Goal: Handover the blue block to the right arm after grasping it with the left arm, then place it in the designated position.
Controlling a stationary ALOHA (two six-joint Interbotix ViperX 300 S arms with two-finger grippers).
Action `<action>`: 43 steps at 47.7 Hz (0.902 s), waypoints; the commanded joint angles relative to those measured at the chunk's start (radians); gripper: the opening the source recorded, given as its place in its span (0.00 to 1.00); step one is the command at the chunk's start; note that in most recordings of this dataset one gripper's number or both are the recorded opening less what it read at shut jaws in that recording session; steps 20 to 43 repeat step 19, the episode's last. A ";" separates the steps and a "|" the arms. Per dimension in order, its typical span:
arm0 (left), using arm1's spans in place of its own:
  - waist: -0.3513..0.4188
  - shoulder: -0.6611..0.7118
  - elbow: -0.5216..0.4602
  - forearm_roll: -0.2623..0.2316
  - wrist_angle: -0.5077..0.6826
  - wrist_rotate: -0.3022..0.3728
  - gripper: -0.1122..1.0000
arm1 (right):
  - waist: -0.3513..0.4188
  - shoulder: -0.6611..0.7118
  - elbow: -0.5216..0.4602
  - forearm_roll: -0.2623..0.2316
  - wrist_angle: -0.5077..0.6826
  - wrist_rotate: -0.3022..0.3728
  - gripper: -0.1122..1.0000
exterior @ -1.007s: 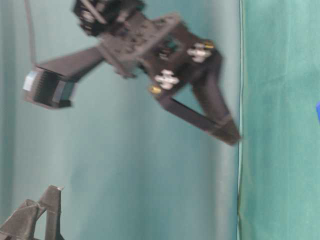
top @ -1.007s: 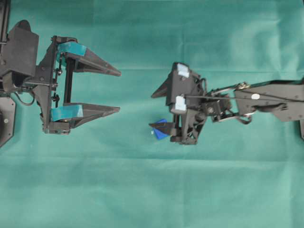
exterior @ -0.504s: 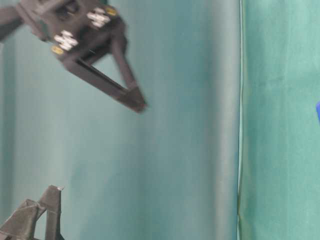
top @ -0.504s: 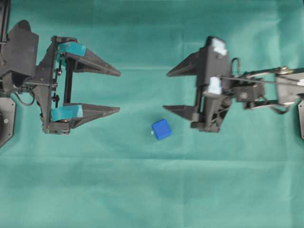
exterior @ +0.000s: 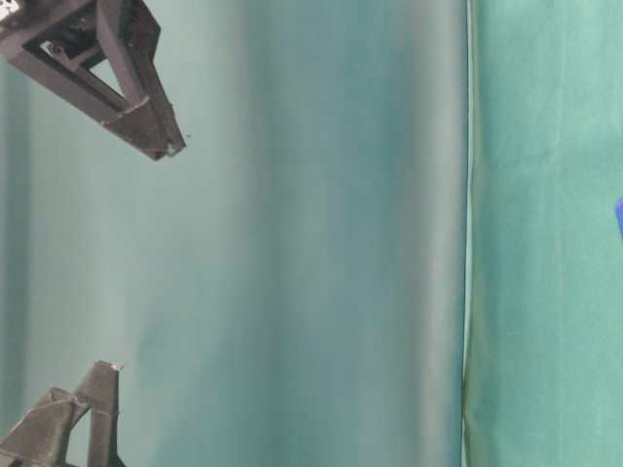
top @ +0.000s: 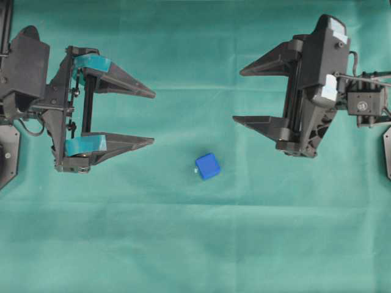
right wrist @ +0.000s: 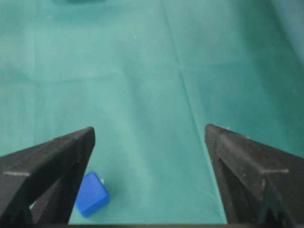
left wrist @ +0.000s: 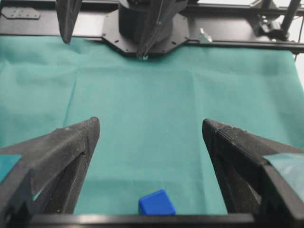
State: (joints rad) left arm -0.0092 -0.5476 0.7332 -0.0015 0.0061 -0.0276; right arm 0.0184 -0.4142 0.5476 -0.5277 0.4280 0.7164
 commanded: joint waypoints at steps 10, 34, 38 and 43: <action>-0.002 -0.006 -0.018 0.002 -0.005 0.000 1.00 | 0.000 -0.014 -0.015 -0.005 -0.005 -0.002 0.93; -0.002 -0.005 -0.018 0.002 -0.005 0.000 1.00 | 0.000 -0.026 -0.006 -0.009 -0.018 -0.002 0.93; -0.002 -0.005 -0.018 0.002 -0.005 0.000 1.00 | 0.000 -0.026 -0.006 -0.009 -0.018 -0.002 0.93; -0.002 -0.005 -0.018 0.002 -0.005 0.000 1.00 | 0.000 -0.026 -0.006 -0.009 -0.018 -0.002 0.93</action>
